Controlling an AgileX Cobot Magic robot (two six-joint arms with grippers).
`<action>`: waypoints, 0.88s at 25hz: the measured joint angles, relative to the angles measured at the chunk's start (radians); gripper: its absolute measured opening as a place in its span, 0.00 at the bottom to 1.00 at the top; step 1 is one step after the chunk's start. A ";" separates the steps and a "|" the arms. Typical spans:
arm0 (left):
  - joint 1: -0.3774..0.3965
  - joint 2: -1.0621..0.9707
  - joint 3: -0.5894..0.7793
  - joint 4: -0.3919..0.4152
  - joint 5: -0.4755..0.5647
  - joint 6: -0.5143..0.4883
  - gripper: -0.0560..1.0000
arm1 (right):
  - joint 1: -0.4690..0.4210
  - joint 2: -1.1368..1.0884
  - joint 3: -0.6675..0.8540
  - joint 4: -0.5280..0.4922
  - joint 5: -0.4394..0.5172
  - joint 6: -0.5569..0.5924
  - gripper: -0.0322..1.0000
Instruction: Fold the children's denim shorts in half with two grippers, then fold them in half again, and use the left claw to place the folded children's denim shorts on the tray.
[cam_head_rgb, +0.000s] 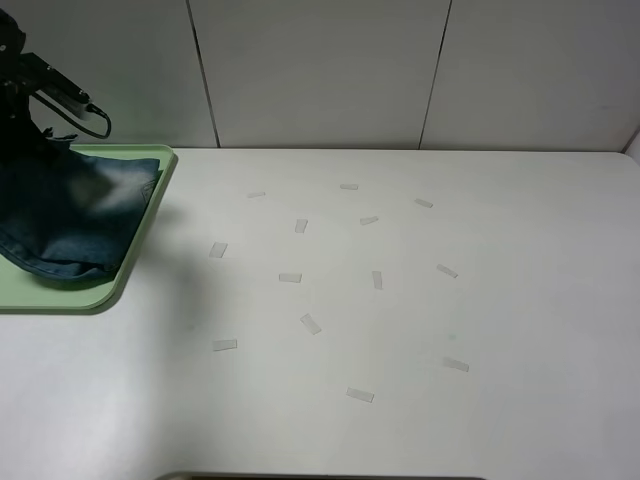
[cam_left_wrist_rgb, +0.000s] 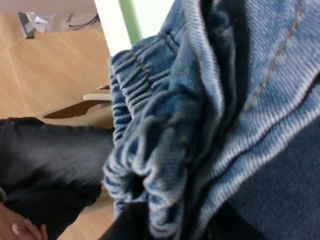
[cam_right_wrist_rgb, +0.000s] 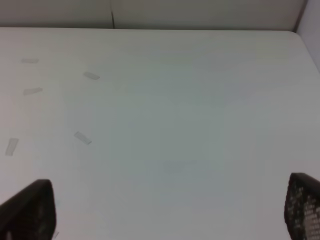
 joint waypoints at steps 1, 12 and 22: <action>0.000 0.000 0.000 0.000 0.003 0.000 0.21 | 0.000 0.000 0.000 0.000 0.000 0.000 0.70; 0.001 -0.072 0.000 -0.005 -0.018 -0.130 0.88 | 0.000 0.000 0.000 0.000 0.000 0.000 0.70; -0.001 -0.346 0.000 -0.244 -0.073 -0.067 0.89 | 0.000 0.000 0.000 0.000 0.000 0.000 0.70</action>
